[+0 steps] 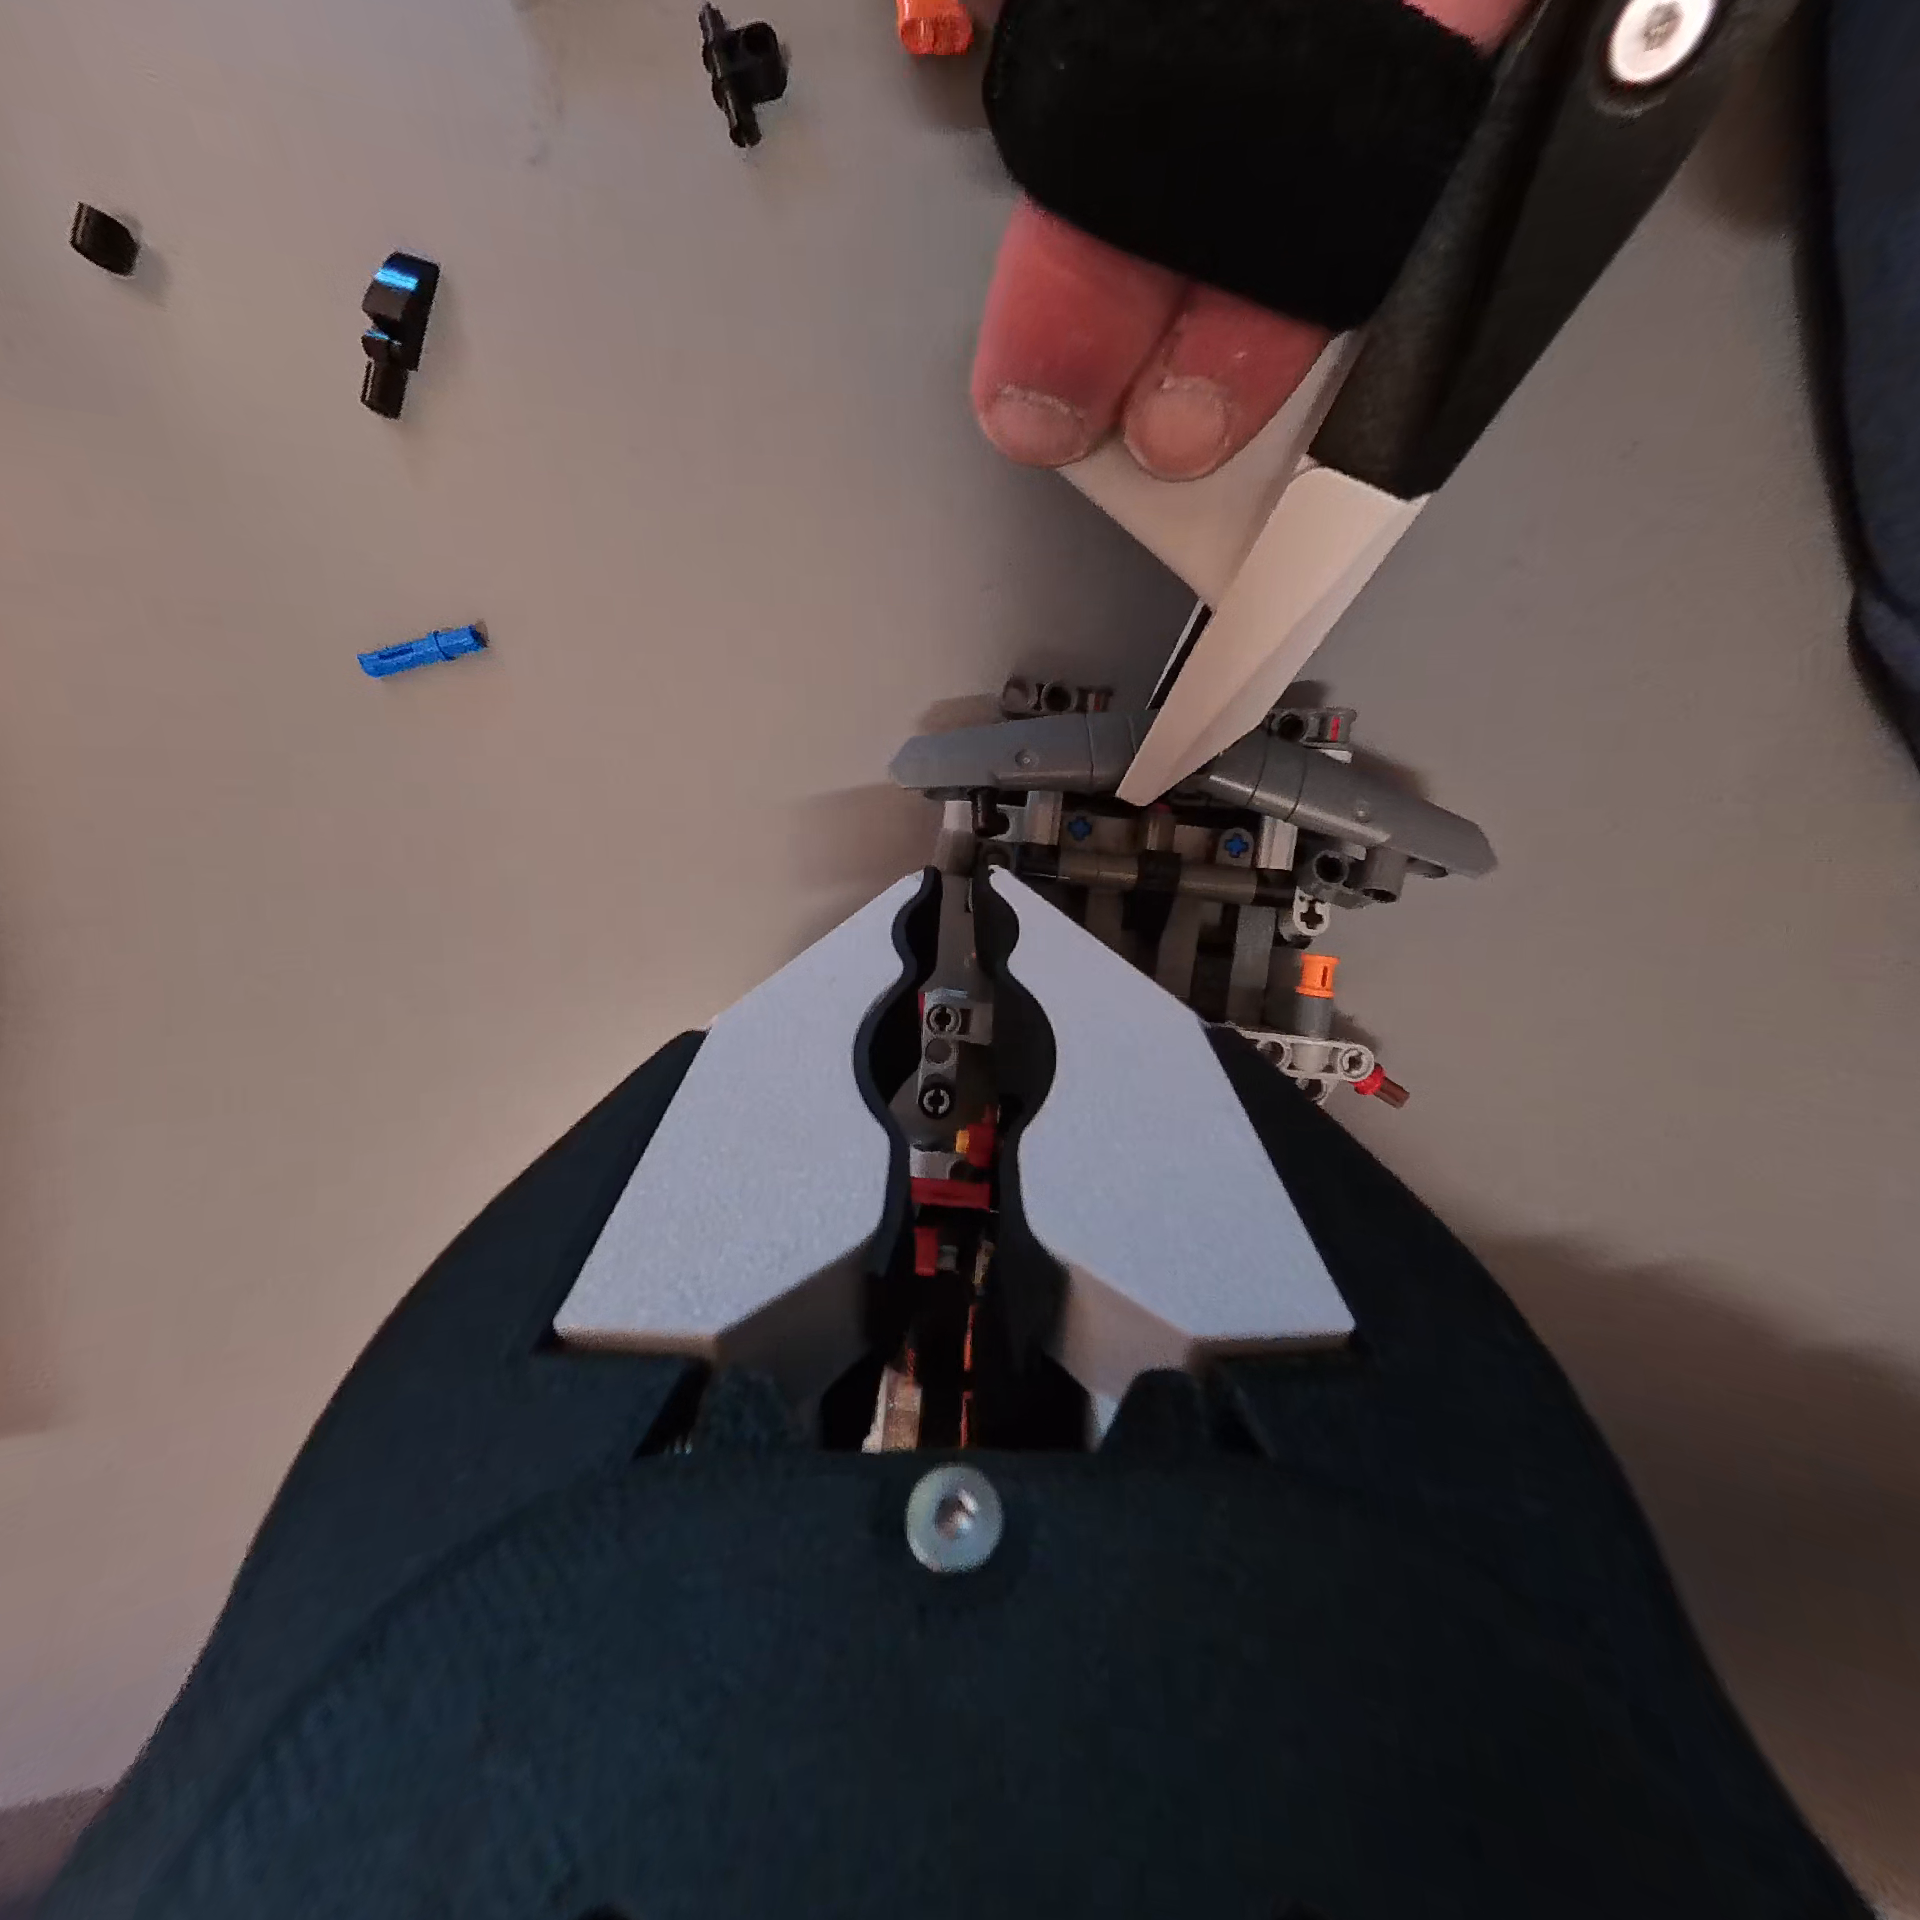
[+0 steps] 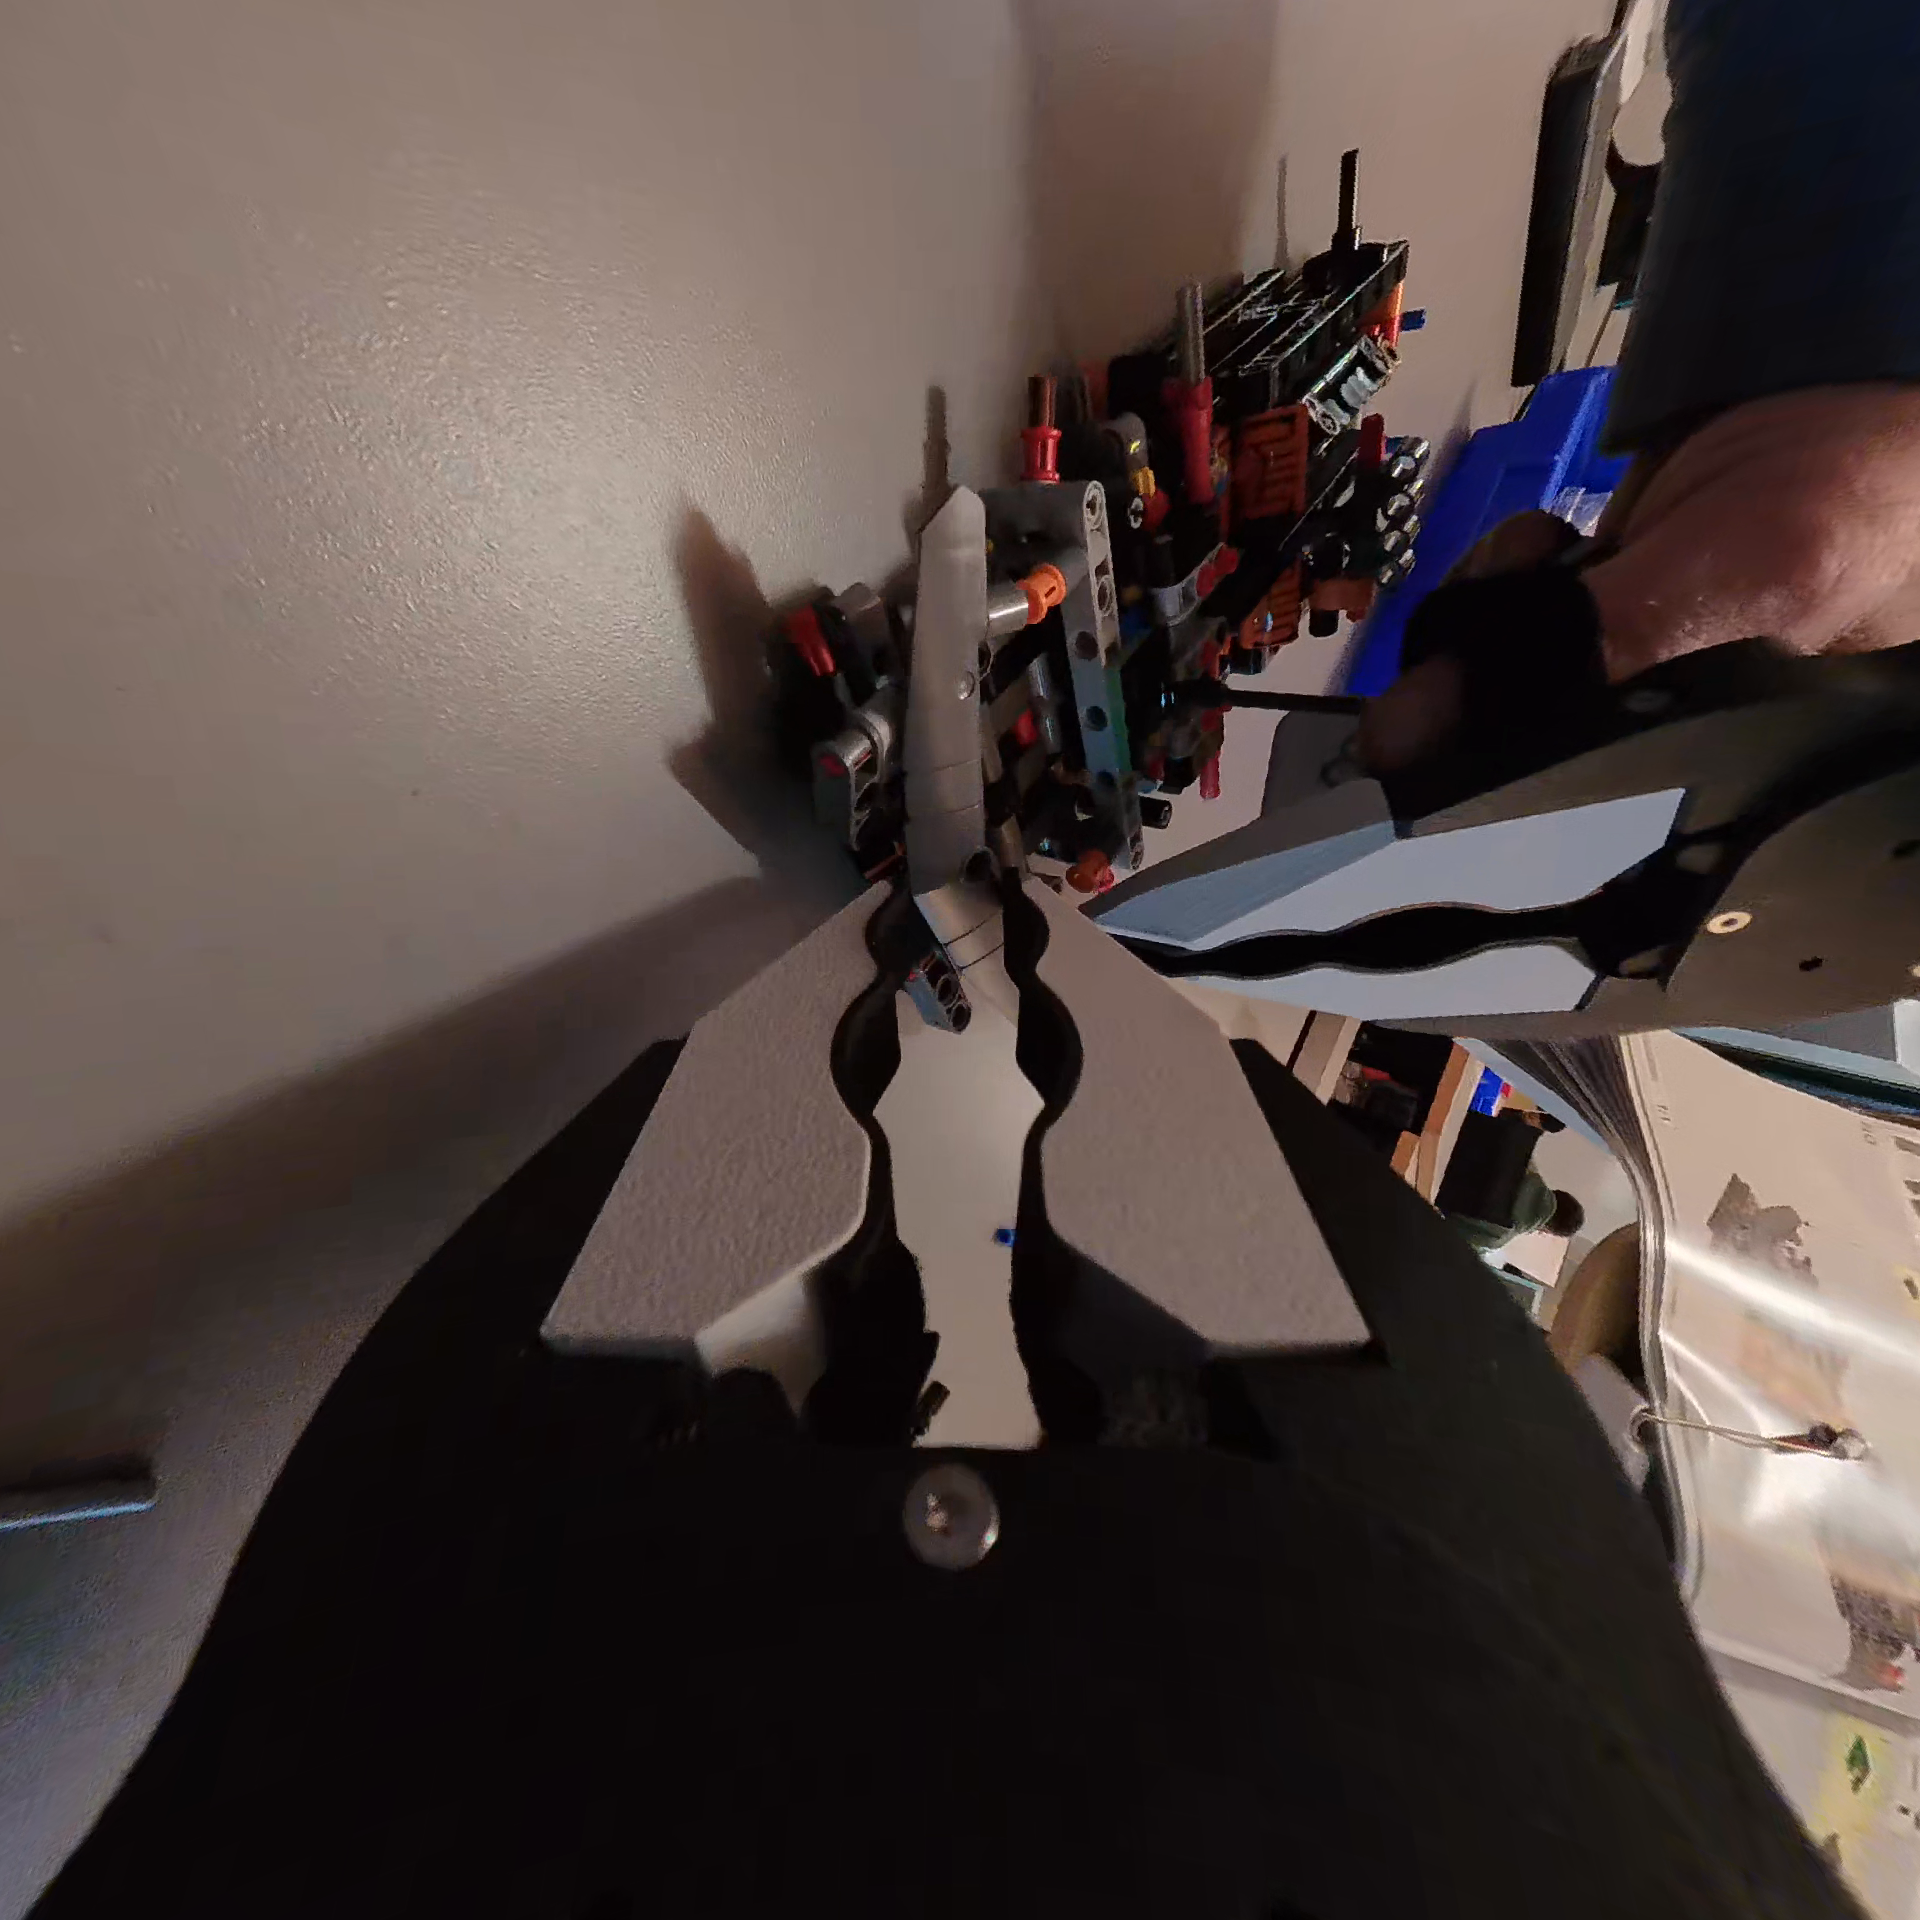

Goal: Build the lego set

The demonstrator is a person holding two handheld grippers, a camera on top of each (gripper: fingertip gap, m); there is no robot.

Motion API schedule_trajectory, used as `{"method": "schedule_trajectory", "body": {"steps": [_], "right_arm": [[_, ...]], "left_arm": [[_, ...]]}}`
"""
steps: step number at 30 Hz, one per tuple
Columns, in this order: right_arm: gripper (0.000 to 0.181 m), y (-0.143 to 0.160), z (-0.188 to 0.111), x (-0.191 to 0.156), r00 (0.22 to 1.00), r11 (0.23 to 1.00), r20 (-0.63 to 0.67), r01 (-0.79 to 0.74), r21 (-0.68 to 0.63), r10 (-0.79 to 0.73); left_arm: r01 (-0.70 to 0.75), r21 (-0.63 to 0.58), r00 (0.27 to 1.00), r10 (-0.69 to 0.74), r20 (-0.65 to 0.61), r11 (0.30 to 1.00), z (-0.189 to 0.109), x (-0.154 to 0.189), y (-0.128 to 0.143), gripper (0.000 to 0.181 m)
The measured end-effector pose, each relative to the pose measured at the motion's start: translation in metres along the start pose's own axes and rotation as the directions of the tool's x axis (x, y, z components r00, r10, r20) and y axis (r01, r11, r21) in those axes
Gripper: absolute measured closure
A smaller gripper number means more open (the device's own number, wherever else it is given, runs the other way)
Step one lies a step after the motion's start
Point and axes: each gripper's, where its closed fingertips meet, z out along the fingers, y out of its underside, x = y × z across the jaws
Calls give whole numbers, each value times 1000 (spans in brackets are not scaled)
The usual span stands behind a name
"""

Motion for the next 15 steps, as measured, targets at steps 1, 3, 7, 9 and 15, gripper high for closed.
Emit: {"method": "schedule_trajectory", "body": {"steps": [1, 3, 7, 9, 15], "right_arm": [[167, 1, 0, 0, 1000, 1000, 8, 2, -10, -2], [167, 1, -1, 0, 999, 1000, 31, 12, -27, -11], [168, 2, -5, 5, 999, 999, 52, 10, -51, -7], [168, 4, -6, 5, 998, 998, 64, 3, -65, 1], [168, 6, -6, 6, 994, 998, 106, -12, -67, 19]], "left_arm": [[1, -1, 1000, -1, 0, 1000, 0, -1, 0, 177], [1, 3, 1000, -1, -6, 1000, 0, -1, -1, 177], [1, 7, 1000, -1, -8, 1000, 0, -4, -1, 175], [0, 8, 1000, 0, -3, 1000, 0, -5, -1, 175], [-15, 12, 1000, 14, 2, 1000, 1, -7, -2, 175]]}}
